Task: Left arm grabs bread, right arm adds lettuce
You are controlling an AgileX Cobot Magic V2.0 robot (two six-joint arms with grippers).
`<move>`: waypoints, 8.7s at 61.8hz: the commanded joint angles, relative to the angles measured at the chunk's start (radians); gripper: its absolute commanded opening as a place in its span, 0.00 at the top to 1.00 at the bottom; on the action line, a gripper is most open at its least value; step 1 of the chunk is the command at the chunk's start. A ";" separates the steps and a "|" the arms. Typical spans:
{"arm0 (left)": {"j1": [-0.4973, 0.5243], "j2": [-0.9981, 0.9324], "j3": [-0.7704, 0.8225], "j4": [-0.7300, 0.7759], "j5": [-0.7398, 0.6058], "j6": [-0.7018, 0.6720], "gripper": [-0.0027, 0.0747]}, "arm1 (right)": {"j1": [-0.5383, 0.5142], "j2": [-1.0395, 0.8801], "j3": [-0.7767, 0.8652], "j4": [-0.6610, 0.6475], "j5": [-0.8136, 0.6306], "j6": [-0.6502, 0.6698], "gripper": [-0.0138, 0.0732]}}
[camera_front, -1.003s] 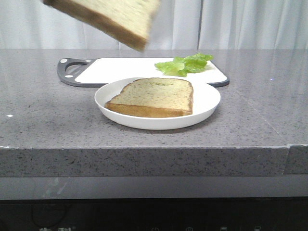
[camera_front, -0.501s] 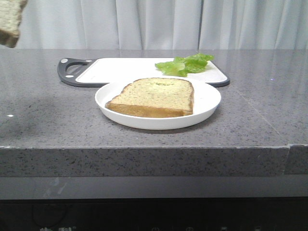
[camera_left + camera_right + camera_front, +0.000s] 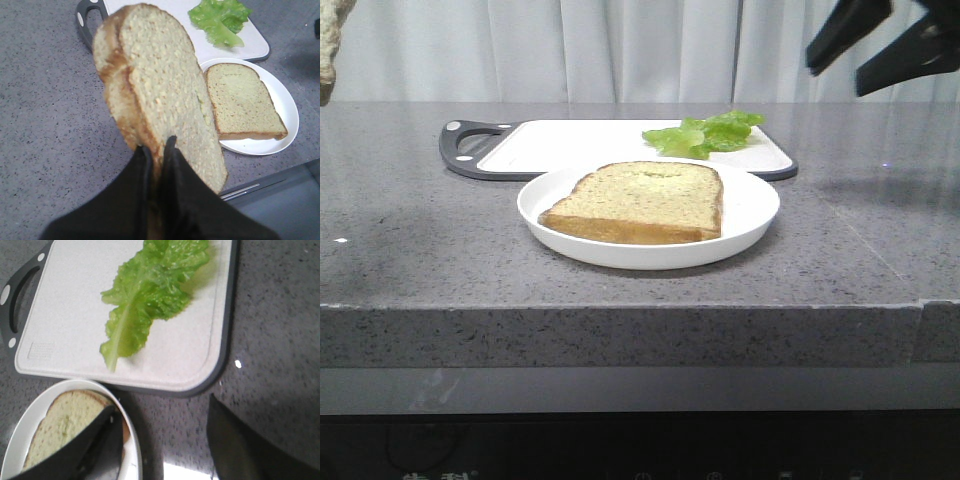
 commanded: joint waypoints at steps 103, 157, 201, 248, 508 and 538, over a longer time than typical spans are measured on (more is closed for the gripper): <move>0.000 -0.004 -0.027 -0.035 -0.061 -0.004 0.99 | 0.066 0.057 -0.287 0.396 0.217 -0.299 0.98; 0.000 -0.004 -0.027 -0.035 -0.061 -0.002 0.99 | 0.154 0.034 0.283 1.013 0.363 -0.839 0.98; 0.000 -0.002 -0.027 -0.052 -0.061 -0.002 0.99 | 0.150 0.062 0.283 0.783 0.240 -0.779 0.31; -0.034 0.413 -0.033 -0.887 0.058 0.564 0.99 | 0.149 -0.455 0.283 0.049 0.040 -0.331 0.31; -0.026 -0.092 0.135 0.236 -0.118 -0.185 0.99 | 0.093 -0.874 0.323 -0.779 0.394 0.455 0.98; -0.026 -0.092 0.135 0.229 -0.121 -0.185 0.99 | 0.093 -0.874 0.323 -0.750 0.395 0.456 0.98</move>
